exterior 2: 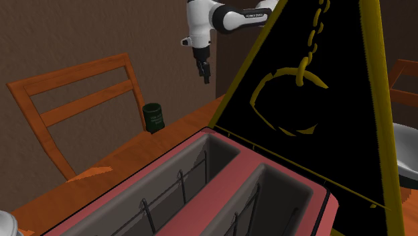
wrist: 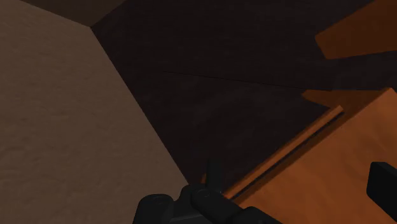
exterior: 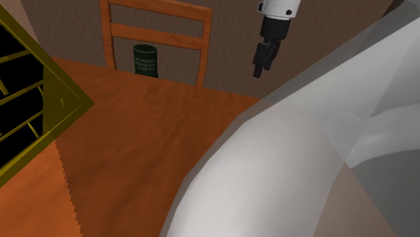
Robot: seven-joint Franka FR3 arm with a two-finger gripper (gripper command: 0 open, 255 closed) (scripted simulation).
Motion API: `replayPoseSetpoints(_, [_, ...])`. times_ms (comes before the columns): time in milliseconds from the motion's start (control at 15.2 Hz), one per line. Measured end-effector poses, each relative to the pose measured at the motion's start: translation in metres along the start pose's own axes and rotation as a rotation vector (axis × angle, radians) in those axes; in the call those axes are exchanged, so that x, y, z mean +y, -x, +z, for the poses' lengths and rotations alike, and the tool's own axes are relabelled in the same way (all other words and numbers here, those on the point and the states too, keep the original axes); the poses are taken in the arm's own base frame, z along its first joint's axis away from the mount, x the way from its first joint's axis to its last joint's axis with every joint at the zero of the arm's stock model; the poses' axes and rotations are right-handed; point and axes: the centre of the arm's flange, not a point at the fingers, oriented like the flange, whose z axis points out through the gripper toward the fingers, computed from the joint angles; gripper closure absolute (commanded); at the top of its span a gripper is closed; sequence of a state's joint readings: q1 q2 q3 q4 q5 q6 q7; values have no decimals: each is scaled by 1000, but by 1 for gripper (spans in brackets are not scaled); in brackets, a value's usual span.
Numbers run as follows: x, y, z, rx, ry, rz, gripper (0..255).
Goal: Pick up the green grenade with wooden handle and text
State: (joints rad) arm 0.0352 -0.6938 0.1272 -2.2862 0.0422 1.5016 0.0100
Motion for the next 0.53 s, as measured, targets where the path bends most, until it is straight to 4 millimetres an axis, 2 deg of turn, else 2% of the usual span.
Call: replayPoseSetpoints(528, [-73,-63,-16,45,-30,15,0])
